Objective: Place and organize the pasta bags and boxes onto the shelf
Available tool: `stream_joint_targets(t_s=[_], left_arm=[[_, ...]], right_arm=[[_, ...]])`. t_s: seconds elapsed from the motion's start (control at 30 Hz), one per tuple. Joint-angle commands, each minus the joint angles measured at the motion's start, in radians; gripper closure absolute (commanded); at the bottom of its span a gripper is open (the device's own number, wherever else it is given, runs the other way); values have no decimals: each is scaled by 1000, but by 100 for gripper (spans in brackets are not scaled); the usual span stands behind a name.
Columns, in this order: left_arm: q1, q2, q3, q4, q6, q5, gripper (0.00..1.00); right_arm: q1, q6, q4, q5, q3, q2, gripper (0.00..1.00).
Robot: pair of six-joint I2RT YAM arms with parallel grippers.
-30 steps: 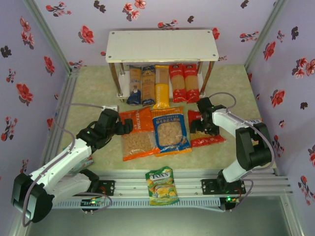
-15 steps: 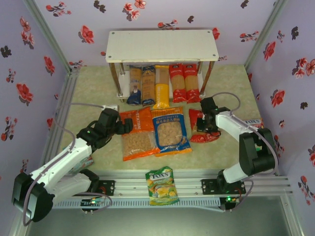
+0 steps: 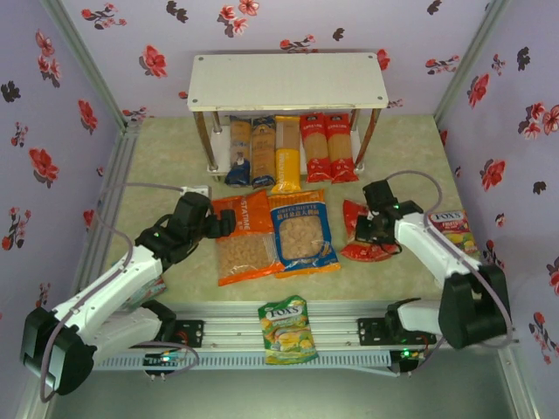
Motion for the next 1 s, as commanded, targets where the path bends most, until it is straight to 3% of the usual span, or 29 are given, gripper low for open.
stream_joint_targets(t_s=[0.0, 0.27, 0.43, 0.73, 0.97], left_arm=[[7, -23, 17, 19, 25, 2, 6], [8, -29, 28, 21, 32, 4, 6], [8, -23, 75, 4, 44, 2, 6], [7, -11, 136, 6, 54, 12, 6], [9, -14, 152, -9, 68, 9, 6]], right_arm=[[7, 19, -68, 125, 70, -149, 100], [29, -25, -207, 367, 285, -374, 100], [56, -146, -61, 376, 438, -437, 100], [57, -357, 226, 318, 791, -149, 100], [57, -431, 322, 161, 1049, 125, 100]])
